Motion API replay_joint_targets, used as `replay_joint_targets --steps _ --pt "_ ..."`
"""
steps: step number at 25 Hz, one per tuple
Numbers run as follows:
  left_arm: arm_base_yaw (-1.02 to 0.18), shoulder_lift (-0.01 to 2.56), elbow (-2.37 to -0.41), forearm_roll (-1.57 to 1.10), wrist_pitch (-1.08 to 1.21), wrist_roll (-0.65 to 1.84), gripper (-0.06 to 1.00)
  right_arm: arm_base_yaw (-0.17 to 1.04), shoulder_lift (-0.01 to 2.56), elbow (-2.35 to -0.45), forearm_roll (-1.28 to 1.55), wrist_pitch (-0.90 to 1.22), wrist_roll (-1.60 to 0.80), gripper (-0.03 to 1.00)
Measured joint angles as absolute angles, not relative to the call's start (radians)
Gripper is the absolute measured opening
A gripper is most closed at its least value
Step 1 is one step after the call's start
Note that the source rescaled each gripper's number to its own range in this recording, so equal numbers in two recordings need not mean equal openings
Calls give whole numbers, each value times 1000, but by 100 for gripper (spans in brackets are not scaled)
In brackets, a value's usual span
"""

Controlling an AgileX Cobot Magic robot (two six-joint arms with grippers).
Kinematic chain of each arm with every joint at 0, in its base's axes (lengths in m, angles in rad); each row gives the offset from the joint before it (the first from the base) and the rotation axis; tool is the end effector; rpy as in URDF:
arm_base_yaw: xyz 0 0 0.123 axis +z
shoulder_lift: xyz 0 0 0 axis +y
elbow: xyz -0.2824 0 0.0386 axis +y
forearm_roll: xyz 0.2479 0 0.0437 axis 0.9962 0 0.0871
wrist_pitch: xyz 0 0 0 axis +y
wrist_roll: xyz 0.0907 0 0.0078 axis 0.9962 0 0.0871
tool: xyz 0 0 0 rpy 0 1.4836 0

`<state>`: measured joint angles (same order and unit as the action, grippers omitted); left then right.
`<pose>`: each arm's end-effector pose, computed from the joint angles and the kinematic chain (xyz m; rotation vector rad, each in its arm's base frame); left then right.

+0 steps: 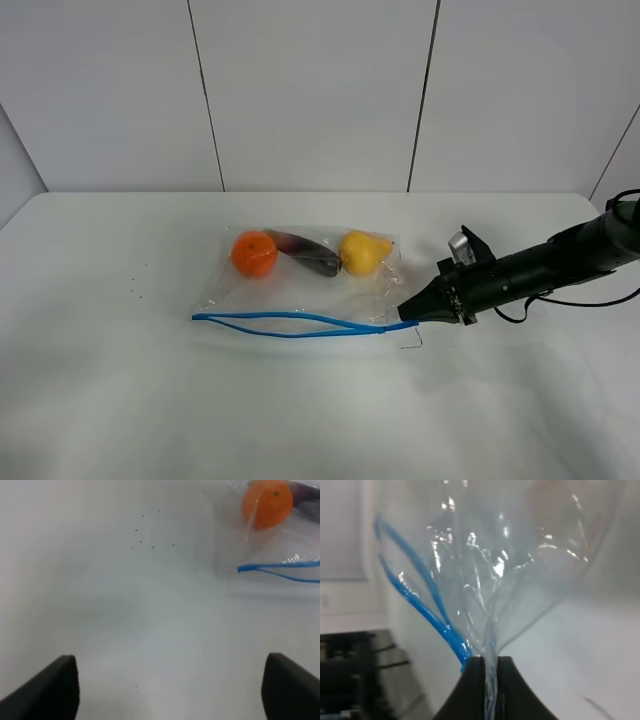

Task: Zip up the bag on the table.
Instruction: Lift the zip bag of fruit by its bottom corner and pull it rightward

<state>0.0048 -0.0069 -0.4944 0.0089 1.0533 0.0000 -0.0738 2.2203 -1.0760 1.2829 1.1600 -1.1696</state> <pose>-0.0049 0.0007 0.2762 -0.0053 2.0356 0.0137 0.3460 0.0547 0.0737 -0.1632 2.6077 1.5493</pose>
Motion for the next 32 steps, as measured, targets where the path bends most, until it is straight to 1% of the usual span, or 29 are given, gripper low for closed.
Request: replay_joint_targets --steps 3,9,18,26,32 --pt "5 -7 -494 9 1053 0 88 -74 2220 -1076 1338 1198 -1146 0" --pt "5 -7 -494 9 1053 0 88 -74 2181 -1076 1367 1202 -1026 0" --pt "5 -7 -494 9 1053 0 88 -56 2079 -1075 1446 1201 -925 0" --pt "5 -7 -494 9 1053 0 88 5 2065 -1075 1477 1201 -908 0" --pt "5 -7 -494 9 1053 0 88 7 2065 -1075 1522 1200 -909 0"
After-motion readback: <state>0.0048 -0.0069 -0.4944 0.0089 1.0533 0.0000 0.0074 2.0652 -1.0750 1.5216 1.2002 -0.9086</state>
